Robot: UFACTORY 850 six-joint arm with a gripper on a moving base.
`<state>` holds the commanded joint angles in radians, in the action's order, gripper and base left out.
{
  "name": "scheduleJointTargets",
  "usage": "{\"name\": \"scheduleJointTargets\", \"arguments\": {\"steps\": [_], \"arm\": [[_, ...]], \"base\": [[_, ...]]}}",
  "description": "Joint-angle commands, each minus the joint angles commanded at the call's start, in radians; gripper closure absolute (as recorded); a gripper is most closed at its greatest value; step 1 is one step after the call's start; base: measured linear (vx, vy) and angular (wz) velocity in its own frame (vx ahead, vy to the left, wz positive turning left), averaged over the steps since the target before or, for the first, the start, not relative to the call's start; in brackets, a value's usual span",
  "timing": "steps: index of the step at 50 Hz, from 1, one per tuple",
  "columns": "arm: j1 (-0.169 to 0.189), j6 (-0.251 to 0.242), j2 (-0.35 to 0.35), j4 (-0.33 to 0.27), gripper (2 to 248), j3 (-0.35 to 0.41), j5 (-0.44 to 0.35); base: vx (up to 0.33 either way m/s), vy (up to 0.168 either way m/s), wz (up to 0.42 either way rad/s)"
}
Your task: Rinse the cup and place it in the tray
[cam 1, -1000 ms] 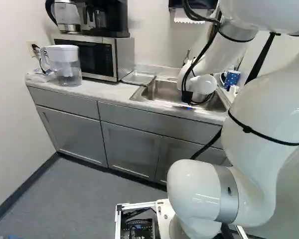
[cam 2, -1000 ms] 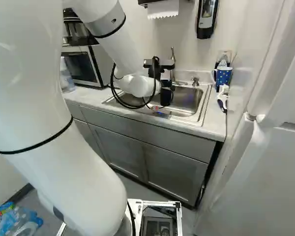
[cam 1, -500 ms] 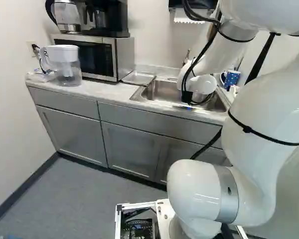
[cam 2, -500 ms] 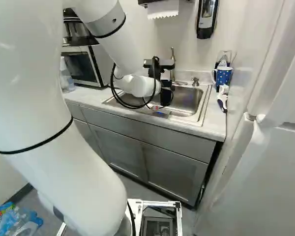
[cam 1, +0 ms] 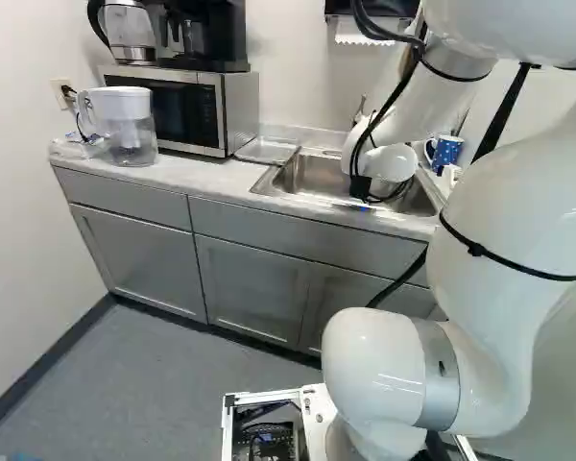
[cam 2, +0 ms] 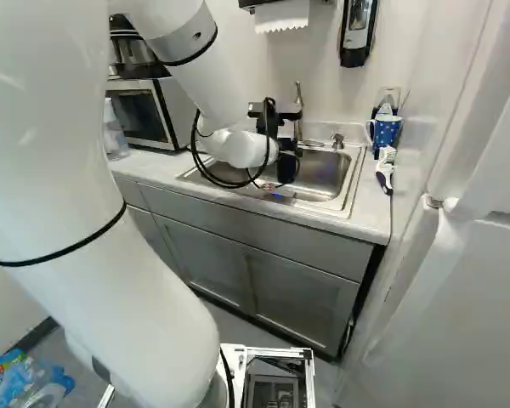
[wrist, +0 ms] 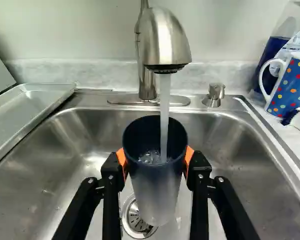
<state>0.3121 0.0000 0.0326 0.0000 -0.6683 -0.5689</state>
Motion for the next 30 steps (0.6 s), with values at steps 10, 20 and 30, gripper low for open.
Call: {"name": "scheduleJointTargets", "arguments": {"steps": [10,20,30], "arm": [[0.0,0.0,0.0,0.0,125,0.0,0.0],[0.0,0.0,0.0,0.0,125,0.0,0.0],[0.0,0.0,0.0,0.0,125,0.0,0.0]], "base": [[0.0,0.0,0.0],[0.0,0.0,0.0],[0.0,0.0,0.0]]}}
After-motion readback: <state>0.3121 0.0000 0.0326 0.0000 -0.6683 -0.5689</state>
